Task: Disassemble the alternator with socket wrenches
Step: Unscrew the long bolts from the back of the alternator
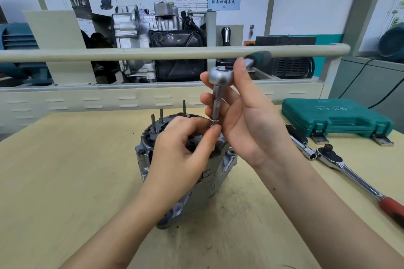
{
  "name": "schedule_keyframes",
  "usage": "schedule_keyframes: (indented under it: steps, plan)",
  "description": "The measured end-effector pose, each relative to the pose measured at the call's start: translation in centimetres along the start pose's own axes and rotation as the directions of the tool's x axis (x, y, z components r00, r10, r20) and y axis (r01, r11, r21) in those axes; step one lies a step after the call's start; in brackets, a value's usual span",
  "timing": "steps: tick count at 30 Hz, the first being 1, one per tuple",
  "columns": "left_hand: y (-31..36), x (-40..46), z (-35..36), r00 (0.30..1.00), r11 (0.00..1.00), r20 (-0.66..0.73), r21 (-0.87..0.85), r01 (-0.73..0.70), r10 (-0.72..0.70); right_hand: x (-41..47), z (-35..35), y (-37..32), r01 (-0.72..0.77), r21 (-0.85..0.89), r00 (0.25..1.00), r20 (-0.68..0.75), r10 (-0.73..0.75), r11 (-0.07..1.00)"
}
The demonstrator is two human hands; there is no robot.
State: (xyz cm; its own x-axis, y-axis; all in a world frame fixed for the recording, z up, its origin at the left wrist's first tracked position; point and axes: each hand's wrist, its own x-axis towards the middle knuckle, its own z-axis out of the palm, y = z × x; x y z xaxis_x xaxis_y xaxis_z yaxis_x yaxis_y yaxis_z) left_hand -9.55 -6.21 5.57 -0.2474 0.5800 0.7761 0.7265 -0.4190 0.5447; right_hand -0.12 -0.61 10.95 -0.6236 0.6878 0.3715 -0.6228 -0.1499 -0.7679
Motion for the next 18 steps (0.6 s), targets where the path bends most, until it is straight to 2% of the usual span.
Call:
schedule_keyframes:
  steps: [9,13,18]
  plan:
    - [0.26,0.0,0.5,0.994,0.998,-0.089,-0.004,0.057,-0.057,-0.41,0.2,0.23,0.084,0.067,0.996,0.008,-0.085,0.994]
    - [0.13,-0.01,0.36,0.994,0.998,-0.084,-0.017,0.067,-0.068,-0.32,0.12,0.28,0.045,0.032,0.999,0.008,-0.046,0.998]
    - [-0.04,-0.18,0.37,1.0,1.0,-0.023,0.01,-0.006,0.007,-0.08,-0.08,-0.03,-0.013,-0.011,1.0,0.015,0.013,1.0]
